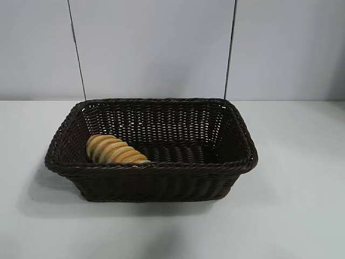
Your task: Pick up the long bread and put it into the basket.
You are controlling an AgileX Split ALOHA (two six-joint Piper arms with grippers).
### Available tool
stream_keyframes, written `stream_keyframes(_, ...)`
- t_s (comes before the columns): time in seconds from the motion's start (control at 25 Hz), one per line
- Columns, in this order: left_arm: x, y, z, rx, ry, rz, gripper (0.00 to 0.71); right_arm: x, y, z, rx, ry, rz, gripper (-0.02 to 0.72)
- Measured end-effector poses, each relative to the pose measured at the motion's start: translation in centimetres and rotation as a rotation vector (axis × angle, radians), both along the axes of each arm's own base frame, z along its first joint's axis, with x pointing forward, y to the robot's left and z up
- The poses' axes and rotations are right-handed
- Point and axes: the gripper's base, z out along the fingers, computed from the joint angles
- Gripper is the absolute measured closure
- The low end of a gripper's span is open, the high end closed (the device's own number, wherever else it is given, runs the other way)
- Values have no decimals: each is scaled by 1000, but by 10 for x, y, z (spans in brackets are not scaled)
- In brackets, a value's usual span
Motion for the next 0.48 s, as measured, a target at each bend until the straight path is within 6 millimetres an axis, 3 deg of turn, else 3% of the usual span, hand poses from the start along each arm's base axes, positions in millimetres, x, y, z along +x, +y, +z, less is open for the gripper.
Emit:
stream_keyframes(0.24, 0, 0, 0, 0, 0, 0, 15, -25, 2, -44, -5, -7, 33, 20)
stream_keyframes(0.48, 0, 0, 0, 0, 0, 0, 15, -29, 3, -100, 3, 58, 32, 20)
